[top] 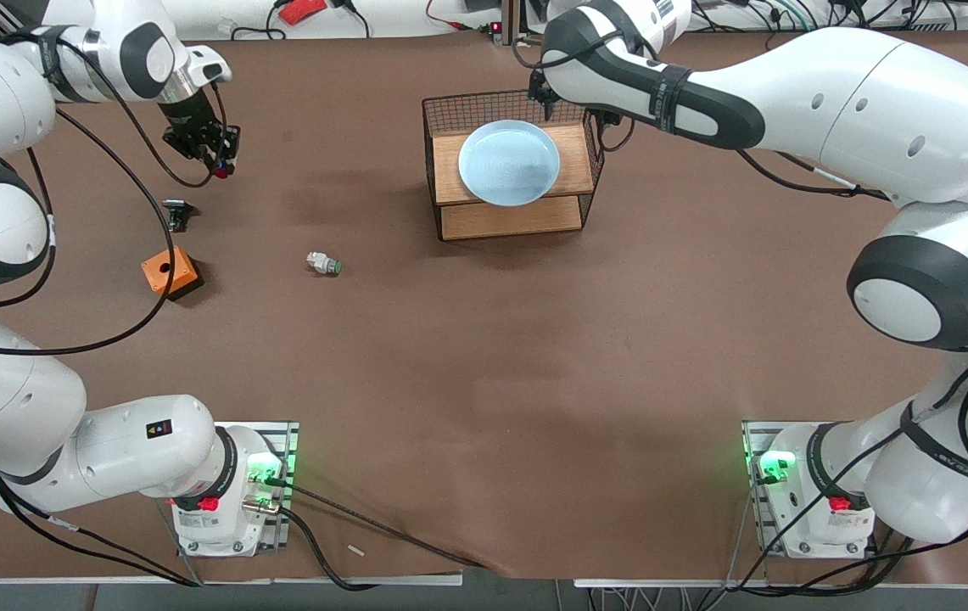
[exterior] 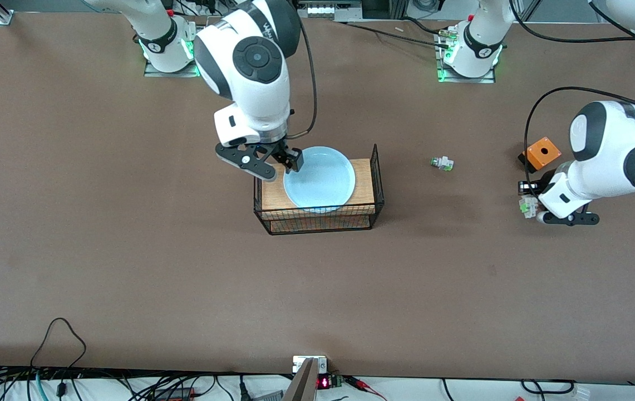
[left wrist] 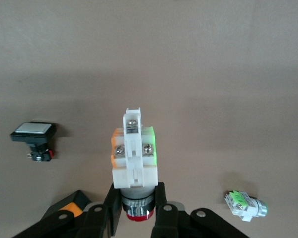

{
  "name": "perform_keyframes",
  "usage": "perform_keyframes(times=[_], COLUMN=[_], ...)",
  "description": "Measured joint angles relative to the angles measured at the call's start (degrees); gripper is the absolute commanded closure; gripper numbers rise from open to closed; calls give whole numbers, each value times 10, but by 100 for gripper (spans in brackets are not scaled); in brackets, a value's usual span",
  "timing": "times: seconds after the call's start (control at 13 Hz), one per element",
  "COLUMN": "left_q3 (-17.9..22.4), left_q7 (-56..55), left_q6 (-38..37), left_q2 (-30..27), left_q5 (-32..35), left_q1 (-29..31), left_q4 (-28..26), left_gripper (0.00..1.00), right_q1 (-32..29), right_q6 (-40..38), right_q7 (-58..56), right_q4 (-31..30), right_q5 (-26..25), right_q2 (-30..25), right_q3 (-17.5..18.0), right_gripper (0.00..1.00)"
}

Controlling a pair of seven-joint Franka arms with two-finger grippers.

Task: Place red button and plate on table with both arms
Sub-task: 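Carry the button toward the orange box while the right gripper lowers, then release the button with the left gripper while the right gripper grips plate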

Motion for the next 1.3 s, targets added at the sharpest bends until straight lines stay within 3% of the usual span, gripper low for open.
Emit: perform_keyframes(times=[0.31, 0.77, 0.84, 0.92, 1.0, 1.15, 1.3], left_q3=[-2, -2, -2, -2, -2, -2, -2], left_q7=[1, 17, 18, 20, 21, 23, 24], left_q6=[43, 55, 55, 55, 55, 55, 55], left_q2=[16, 63, 65, 65, 66, 67, 67], left_q5=[0, 0, 0, 0, 0, 0, 0], left_q1=[-1, -1, -1, -1, -1, -1, -1], left_q4=[-46, -51, -51, -51, -51, -51, -51], left_gripper=[100, 99, 90, 65, 49, 0, 0], right_q1=[0, 3, 3, 4, 4, 4, 8], right_q6=[2, 52, 63, 74, 83, 108, 133], right_q7=[50, 104, 109, 115, 120, 123, 124], right_q4=[-1, -2, -2, -2, -2, -2, -2], right_q5=[0, 1, 4, 9, 10, 11, 16], right_q2=[6, 41, 43, 46, 48, 56, 68], right_q3=[-4, -2, -2, -2, -1, -1, 0], right_gripper=[0, 0, 0, 0, 0, 0, 0])
